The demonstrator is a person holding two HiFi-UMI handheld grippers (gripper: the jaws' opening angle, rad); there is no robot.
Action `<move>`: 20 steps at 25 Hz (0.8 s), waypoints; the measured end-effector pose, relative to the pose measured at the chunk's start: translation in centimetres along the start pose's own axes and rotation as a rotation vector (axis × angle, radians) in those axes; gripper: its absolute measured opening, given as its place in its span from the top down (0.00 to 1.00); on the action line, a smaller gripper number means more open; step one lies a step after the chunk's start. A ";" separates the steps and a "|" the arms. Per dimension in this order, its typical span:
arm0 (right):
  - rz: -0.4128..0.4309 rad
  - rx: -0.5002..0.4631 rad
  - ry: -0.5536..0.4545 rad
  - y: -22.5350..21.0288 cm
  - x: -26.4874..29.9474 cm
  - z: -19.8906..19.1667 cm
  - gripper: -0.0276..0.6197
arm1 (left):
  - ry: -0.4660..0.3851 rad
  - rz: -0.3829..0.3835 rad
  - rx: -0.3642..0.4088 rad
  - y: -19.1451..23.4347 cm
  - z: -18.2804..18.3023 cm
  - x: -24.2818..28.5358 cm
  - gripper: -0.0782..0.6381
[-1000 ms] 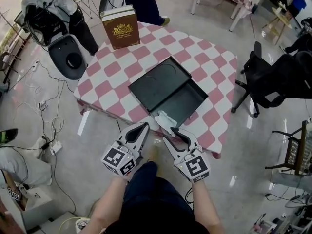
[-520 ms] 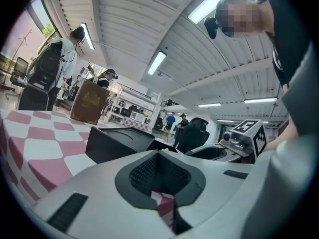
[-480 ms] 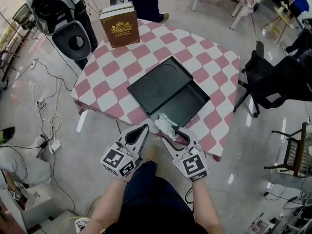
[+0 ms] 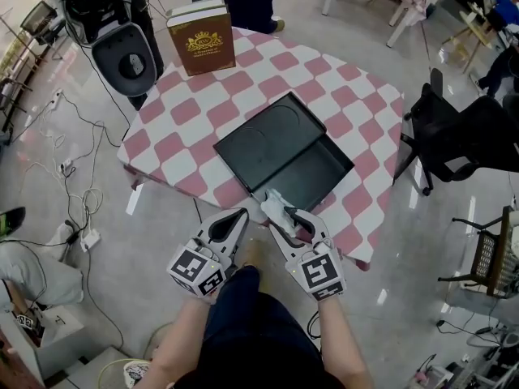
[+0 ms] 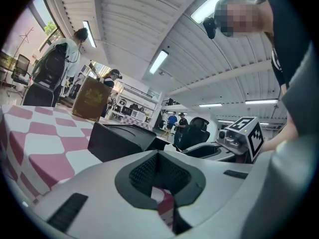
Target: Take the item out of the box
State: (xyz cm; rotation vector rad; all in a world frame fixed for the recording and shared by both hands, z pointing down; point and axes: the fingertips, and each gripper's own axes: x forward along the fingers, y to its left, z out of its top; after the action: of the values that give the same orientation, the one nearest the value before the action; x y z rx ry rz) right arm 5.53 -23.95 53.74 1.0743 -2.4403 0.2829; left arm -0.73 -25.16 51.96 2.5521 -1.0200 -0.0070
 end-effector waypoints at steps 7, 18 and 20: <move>-0.002 0.013 0.018 -0.2 0.6 -0.5 0.70 | -0.005 0.018 -0.015 0.7 -0.1 -0.3 0.89; 0.027 0.167 -0.047 -0.6 0.3 -0.4 0.81 | -0.004 0.043 -0.033 1.5 -0.6 -1.4 0.89; 0.029 0.212 -0.069 -0.8 0.2 -0.3 0.83 | -0.006 0.047 -0.033 1.6 -0.6 -1.6 0.89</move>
State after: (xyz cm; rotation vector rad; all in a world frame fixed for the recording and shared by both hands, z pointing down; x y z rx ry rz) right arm 6.06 -24.54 54.09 1.1541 -2.5320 0.5320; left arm -2.88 -24.97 52.86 2.4995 -1.0723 -0.0183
